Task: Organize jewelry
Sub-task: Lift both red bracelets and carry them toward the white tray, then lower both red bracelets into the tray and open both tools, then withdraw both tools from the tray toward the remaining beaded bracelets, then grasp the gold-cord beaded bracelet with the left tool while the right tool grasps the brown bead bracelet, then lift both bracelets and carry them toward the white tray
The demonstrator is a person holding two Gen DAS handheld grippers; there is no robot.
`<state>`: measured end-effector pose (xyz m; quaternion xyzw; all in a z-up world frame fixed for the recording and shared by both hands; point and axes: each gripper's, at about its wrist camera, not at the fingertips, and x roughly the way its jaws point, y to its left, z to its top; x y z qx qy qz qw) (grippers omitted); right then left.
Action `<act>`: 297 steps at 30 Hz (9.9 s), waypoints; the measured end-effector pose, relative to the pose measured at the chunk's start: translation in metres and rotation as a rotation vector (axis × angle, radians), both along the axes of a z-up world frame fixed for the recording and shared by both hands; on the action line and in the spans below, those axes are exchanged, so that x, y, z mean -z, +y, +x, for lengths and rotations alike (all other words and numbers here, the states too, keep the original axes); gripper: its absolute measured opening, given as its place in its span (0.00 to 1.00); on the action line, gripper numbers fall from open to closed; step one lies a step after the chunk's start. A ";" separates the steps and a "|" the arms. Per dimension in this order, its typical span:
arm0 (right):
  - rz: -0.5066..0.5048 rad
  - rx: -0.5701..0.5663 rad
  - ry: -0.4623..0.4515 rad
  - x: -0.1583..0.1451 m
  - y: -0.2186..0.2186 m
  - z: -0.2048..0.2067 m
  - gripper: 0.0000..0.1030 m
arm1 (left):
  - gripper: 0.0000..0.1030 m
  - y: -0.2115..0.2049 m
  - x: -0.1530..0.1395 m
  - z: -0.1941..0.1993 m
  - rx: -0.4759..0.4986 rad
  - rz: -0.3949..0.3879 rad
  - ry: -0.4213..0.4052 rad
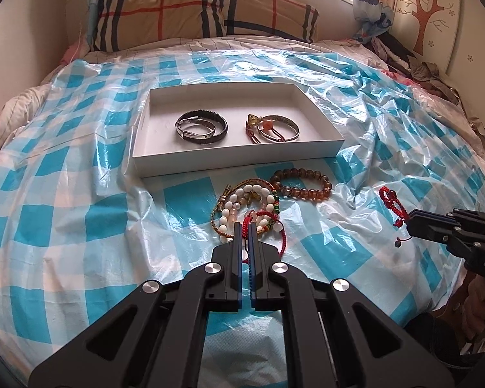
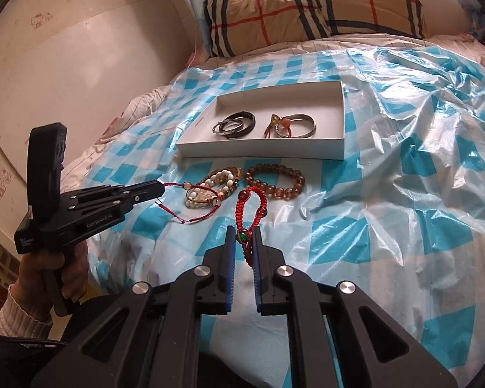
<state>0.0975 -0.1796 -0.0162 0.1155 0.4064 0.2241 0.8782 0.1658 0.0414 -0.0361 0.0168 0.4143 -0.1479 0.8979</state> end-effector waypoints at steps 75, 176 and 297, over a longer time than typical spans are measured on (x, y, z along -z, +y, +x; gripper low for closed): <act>-0.016 0.057 -0.277 -0.049 0.025 0.104 0.11 | 0.03 -0.026 -0.078 0.088 -0.039 -0.008 -0.206; -0.385 -0.008 0.158 0.063 0.036 0.132 0.61 | 0.03 0.033 0.028 0.023 -0.049 -0.022 0.125; 0.329 0.005 -0.192 -0.090 -0.020 -0.042 0.12 | 0.07 -0.005 -0.101 -0.090 -0.113 0.001 -0.236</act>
